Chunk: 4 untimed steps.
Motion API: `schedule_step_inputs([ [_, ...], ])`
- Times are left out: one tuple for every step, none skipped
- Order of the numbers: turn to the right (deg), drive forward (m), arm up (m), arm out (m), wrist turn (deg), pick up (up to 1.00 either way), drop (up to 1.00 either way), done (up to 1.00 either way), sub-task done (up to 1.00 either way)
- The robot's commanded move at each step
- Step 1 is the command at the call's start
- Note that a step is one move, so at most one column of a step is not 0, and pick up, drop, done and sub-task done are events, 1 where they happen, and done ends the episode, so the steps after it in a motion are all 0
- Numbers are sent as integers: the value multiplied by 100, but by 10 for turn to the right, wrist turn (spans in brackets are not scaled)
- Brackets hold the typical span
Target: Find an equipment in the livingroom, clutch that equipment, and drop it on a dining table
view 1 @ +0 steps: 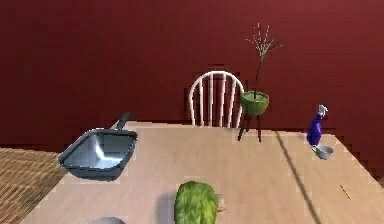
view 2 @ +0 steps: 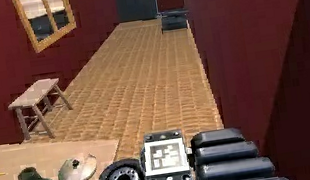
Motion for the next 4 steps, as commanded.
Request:
schedule_step_inputs([
  [-450,0,0,0,0,0,0,0,0],
  [-150,0,0,0,0,0,0,0,0],
  [0,0,0,48,0,0,0,0,0],
  [0,0,0,0,450,0,0,0,0],
])
